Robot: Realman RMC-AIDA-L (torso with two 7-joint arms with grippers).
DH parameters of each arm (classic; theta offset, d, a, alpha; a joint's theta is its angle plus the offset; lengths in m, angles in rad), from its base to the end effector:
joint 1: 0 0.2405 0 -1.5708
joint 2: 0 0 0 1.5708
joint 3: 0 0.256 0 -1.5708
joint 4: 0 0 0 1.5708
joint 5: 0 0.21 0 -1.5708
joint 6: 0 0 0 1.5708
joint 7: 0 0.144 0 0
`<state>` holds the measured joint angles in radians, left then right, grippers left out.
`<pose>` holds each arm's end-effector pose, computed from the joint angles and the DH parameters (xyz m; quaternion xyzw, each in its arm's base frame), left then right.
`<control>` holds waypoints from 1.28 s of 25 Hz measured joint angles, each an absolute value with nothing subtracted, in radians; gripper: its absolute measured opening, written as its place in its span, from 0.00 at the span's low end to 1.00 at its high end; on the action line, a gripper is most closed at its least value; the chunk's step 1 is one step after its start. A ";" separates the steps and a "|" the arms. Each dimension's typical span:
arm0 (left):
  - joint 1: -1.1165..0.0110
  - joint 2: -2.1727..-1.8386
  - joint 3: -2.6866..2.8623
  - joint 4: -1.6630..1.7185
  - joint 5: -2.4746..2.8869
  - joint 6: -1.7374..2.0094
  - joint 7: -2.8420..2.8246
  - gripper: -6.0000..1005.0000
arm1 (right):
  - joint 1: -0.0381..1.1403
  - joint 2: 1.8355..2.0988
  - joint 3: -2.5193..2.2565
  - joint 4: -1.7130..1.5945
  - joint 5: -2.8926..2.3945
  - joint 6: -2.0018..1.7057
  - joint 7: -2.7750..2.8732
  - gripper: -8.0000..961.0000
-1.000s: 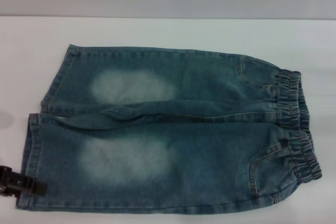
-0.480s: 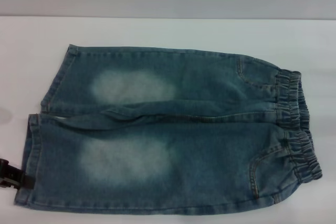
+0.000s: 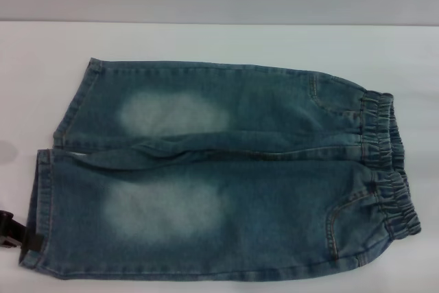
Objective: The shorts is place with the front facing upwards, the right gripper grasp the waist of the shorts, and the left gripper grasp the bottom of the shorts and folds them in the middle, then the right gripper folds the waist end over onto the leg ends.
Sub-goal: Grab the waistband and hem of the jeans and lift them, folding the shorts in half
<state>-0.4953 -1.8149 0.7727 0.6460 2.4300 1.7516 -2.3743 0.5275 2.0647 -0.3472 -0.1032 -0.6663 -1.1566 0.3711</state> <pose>-0.3495 0.2840 0.0823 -0.7498 -0.6607 0.0259 0.0255 0.3675 0.3542 0.0816 -0.5095 0.2983 0.3605 0.7221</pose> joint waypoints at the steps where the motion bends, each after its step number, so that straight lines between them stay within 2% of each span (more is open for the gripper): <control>1: -0.495 -1.815 0.773 0.646 2.430 1.752 -2.374 0.08 | 0.527 2.065 -0.349 -0.103 -0.666 -1.157 0.371 0.54; 6: -0.494 -1.821 0.768 0.653 2.427 1.753 -2.370 0.01 | 0.524 2.064 -0.352 -0.111 -0.670 -1.157 0.428 0.54; 14: -0.528 -1.839 0.654 0.668 2.421 1.747 -2.356 0.01 | 0.489 2.028 -0.366 -0.190 -0.831 -1.157 0.794 0.54; 16: -0.539 -1.842 0.600 0.664 2.420 1.747 -2.344 0.01 | 0.486 2.008 -0.367 -0.207 -0.908 -1.157 0.899 0.54; 17: -0.547 -1.846 0.560 0.661 2.420 1.747 -2.339 0.01 | 0.484 1.984 -0.372 -0.226 -0.994 -1.157 1.000 0.54; 18: -0.551 -1.848 0.546 0.661 2.420 1.747 -2.338 0.01 | 0.484 1.984 -0.372 -0.226 -0.994 -1.157 1.000 0.54; 21: -0.562 -1.850 0.525 0.661 2.419 1.741 -2.337 0.01 | 0.485 1.938 -0.409 -0.290 -1.170 -1.161 1.200 0.54; 22: -0.566 -1.850 0.525 0.661 2.418 1.737 -2.337 0.01 | 0.486 1.910 -0.452 -0.357 -1.291 -1.177 1.344 0.54; 23: -0.570 -1.850 0.524 0.661 2.415 1.733 -2.336 0.01 | 0.486 1.910 -0.452 -0.357 -1.291 -1.177 1.344 0.54; 27: -0.576 -1.850 0.523 0.662 2.392 1.708 -2.336 0.01 | 0.495 1.850 -0.531 -0.525 -1.584 -1.313 1.640 0.54; 32: -0.579 -1.851 0.523 0.664 2.356 1.684 -2.336 0.01 | 0.498 1.837 -0.534 -0.681 -1.768 -1.472 1.777 0.54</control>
